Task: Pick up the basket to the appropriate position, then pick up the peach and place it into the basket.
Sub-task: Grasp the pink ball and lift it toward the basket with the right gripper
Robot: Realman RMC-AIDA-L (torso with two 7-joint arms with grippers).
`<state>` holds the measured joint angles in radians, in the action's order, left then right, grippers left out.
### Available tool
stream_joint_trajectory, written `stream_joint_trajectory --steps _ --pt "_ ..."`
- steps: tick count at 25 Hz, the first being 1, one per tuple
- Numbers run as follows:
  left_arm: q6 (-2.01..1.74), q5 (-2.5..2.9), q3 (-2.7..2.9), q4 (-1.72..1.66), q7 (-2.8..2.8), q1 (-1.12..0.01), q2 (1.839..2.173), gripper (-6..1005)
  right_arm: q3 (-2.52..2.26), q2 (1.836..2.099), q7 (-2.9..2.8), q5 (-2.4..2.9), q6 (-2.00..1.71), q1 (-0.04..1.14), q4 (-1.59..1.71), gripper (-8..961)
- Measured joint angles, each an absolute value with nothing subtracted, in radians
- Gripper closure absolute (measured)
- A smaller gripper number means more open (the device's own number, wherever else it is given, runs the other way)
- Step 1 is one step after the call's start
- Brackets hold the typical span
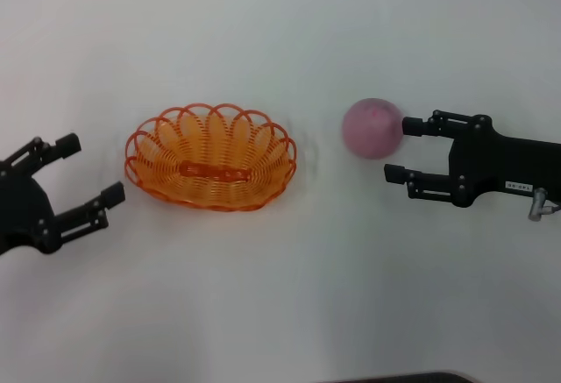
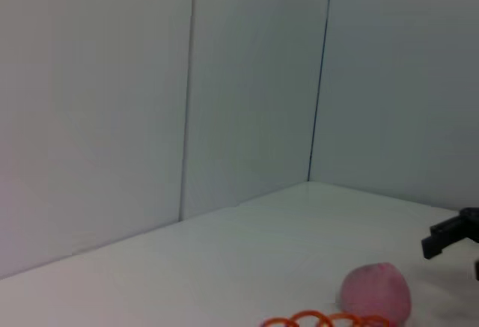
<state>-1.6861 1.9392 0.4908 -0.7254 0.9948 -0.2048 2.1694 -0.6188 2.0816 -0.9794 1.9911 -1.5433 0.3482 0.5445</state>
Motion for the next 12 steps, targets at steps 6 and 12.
stream_joint_trajectory --steps 6,12 --pt "-1.714 2.011 0.486 -0.737 0.956 -0.174 2.166 117 -0.594 2.082 -0.975 1.991 -1.555 0.344 0.545 179" --pt "-1.711 2.11 0.47 -0.75 0.973 -0.179 2.165 119 -0.593 2.083 -0.974 1.992 -1.561 0.34 0.545 178"
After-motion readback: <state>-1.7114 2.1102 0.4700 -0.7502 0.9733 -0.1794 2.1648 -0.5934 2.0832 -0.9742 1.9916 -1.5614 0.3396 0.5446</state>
